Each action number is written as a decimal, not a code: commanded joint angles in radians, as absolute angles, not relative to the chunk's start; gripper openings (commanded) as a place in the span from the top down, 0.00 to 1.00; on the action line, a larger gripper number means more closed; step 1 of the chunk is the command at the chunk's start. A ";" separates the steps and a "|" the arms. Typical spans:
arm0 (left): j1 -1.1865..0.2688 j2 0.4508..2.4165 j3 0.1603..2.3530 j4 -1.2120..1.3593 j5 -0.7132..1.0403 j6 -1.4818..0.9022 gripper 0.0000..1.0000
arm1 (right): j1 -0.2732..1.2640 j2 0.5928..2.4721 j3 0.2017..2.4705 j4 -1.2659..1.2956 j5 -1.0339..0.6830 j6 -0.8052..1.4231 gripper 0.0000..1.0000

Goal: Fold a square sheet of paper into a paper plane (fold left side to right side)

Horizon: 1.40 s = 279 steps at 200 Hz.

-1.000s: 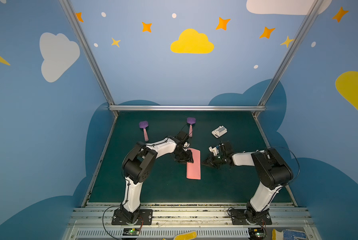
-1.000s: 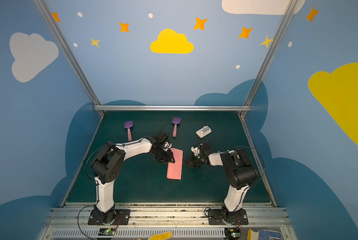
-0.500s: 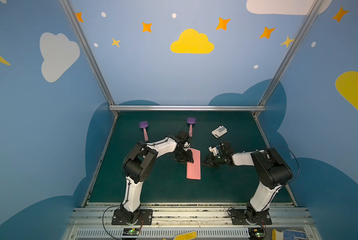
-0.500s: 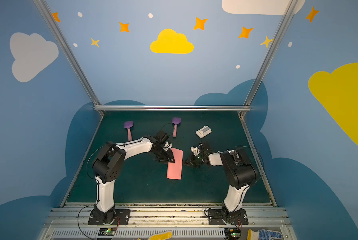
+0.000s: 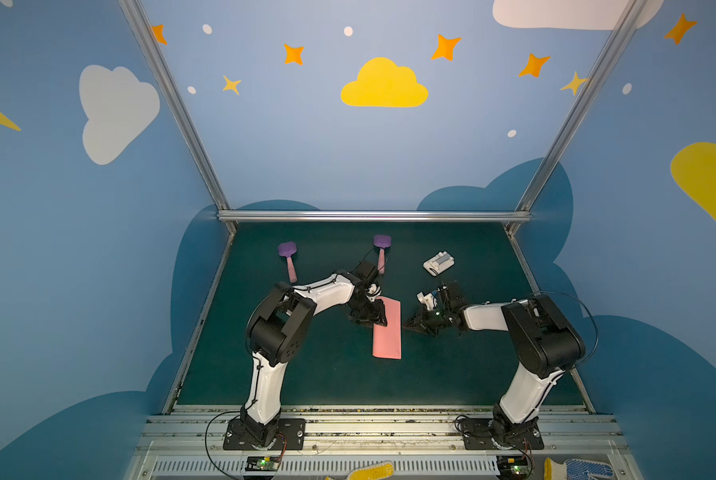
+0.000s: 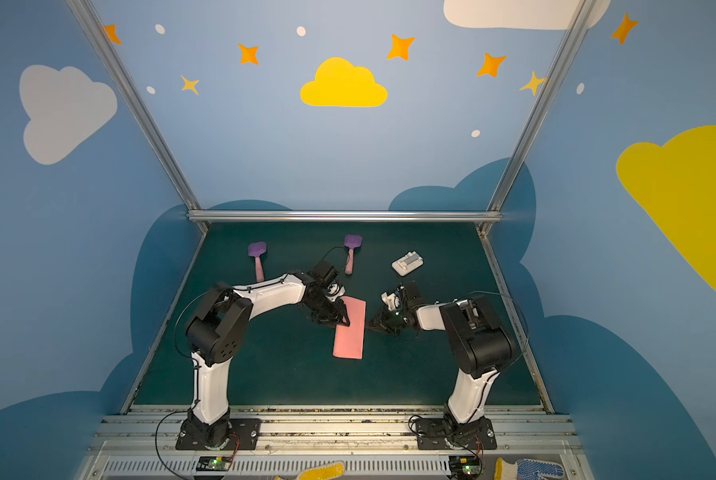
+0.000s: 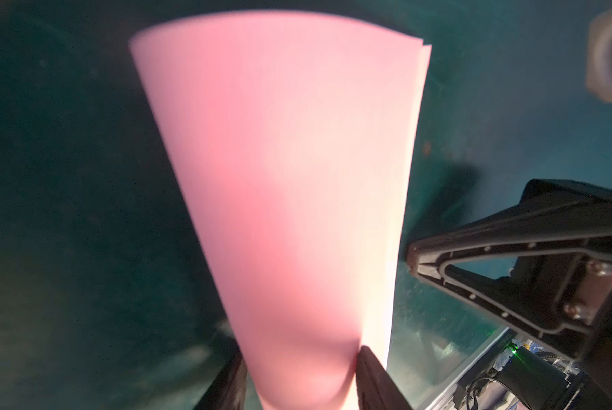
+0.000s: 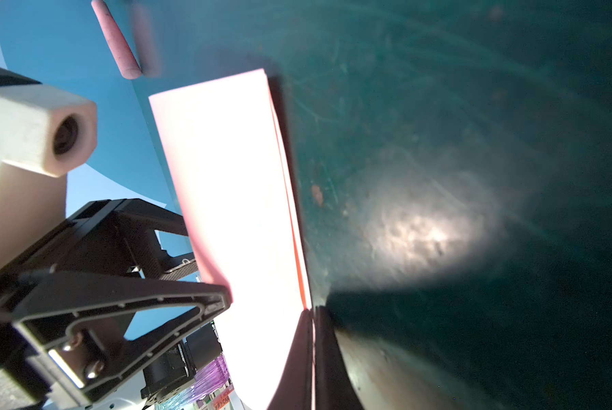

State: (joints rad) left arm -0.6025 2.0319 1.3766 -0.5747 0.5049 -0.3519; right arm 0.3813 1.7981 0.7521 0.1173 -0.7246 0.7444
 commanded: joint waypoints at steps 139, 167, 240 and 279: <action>-0.619 2.095 1.378 -0.620 0.499 -0.334 0.50 | 0.452 1.826 0.844 0.069 -0.695 0.747 1.00; -0.619 2.098 1.378 -0.620 0.500 -0.333 0.50 | 0.455 1.841 0.844 0.075 -0.695 0.747 1.00; -0.622 2.097 1.377 -0.621 0.503 -0.331 0.50 | 0.452 1.872 0.817 0.081 -0.669 0.738 1.00; -0.605 2.062 1.385 -0.638 0.489 -0.321 0.47 | 0.442 1.868 0.795 0.067 -0.652 0.724 1.00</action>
